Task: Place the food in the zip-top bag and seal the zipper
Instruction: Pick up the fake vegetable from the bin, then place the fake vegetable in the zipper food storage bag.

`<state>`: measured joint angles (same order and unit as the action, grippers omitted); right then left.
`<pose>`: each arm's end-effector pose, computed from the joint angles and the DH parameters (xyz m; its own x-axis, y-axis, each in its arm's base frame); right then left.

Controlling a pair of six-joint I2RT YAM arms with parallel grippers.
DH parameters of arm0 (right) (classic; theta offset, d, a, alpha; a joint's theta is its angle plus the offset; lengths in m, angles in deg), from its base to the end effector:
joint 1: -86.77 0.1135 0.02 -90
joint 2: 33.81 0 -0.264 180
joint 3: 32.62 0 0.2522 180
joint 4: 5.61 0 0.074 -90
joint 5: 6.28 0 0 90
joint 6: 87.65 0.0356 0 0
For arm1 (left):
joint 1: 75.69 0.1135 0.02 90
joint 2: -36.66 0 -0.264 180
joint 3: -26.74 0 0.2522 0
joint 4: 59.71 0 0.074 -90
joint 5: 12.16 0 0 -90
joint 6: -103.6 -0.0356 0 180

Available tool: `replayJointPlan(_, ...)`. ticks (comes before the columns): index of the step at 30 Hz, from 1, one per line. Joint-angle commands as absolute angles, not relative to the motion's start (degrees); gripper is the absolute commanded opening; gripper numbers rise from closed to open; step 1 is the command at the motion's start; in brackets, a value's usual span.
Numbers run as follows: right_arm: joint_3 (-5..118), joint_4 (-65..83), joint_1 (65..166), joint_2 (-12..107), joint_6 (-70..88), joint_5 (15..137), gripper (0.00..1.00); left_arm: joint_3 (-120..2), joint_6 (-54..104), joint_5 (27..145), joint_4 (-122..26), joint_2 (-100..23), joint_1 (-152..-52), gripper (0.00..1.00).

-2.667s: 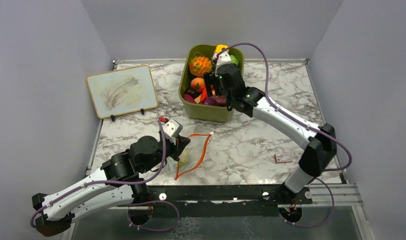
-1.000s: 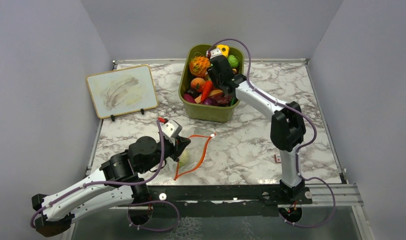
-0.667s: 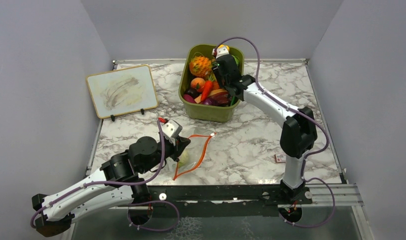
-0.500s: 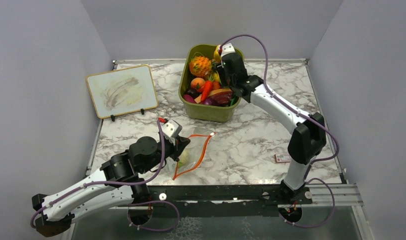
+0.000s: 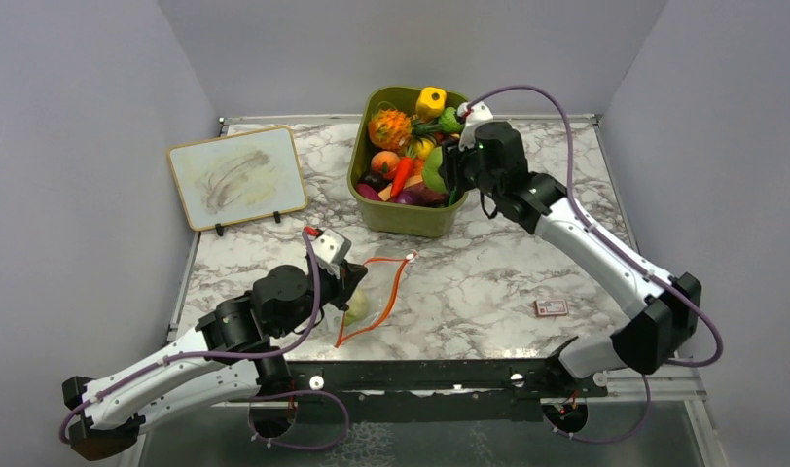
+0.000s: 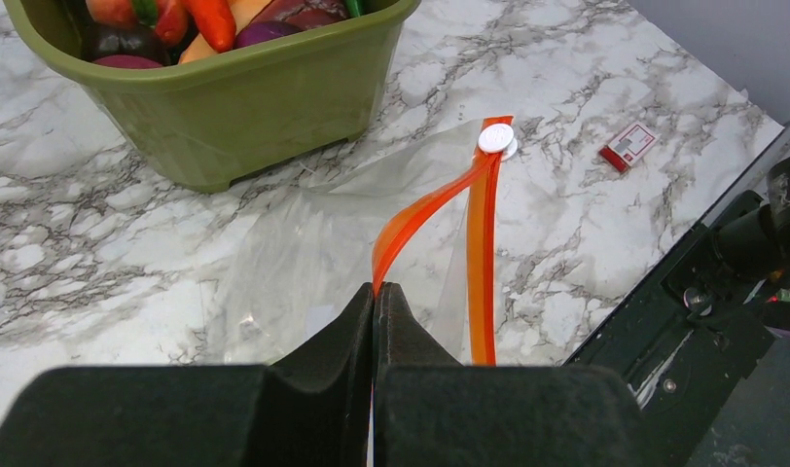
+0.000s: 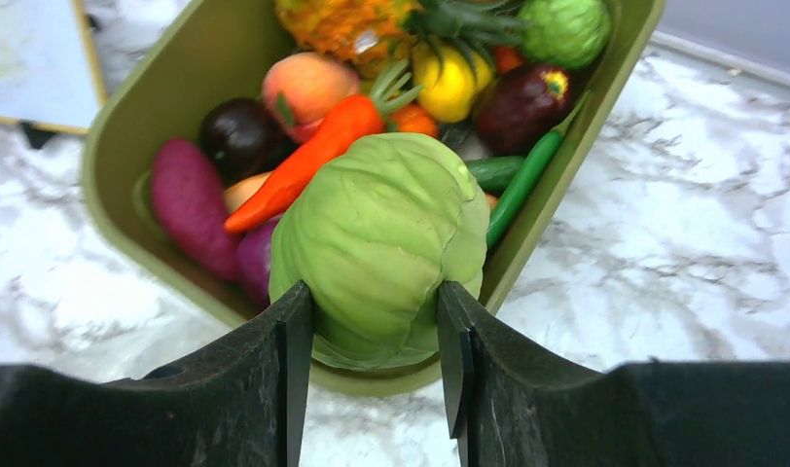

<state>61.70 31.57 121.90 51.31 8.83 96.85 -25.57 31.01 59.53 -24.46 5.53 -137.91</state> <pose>0.2847 0.1905 0.3659 -0.4260 -0.1653 -0.8895 -0.3505 0.9365 -0.0062 0.0722 -0.1131 0.3149 -0.3169 -0.0078 -0.9484 0.6320 0.7438 -0.2174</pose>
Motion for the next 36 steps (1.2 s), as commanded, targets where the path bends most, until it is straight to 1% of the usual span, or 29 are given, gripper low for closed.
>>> replayJointPlan(1,56.9,31.5,122.0,43.0,13.5,87.4,0.31,-25.3,32.7,56.8,-25.9,5.6,-137.6,0.0)
replayJointPlan(7,49.6,31.2,122.0,32.5,17.8,78.9,0.31,-26.1,33.7,56.7,-27.3,3.9,-137.6,0.0)
replayJointPlan(11,39.6,23.5,122.0,23.7,22.9,68.7,0.3,-28.0,35.5,56.0,-27.7,1.8,-137.6,0.0)
replayJointPlan(15,32.0,18.3,122.0,17.6,28.3,63.3,0.29,-30.4,37.2,56.1,-28.2,-0.1,-137.6,0.0)
replayJointPlan(22,28.3,16.0,122.0,11.5,32.5,55.3,0.29,-30.1,38.6,54.3,-28.0,-1.4,-137.6,0.0)
replayJointPlan(25,25.5,11.4,122.0,9.8,35.1,52.4,0.29,-30.0,40.2,53.9,-28.1,-1.6,-137.6,0.0)
replayJointPlan(32,26.0,11.6,122.0,8.1,35.8,51.5,0.29,-30.3,42.4,52.6,-28.3,-2.2,-137.6,0.0)
replayJointPlan(36,25.3,9.9,122.0,8.8,38.9,47.8,0.29,-30.6,43.8,52.0,-28.7,-2.6,-137.6,0.0)
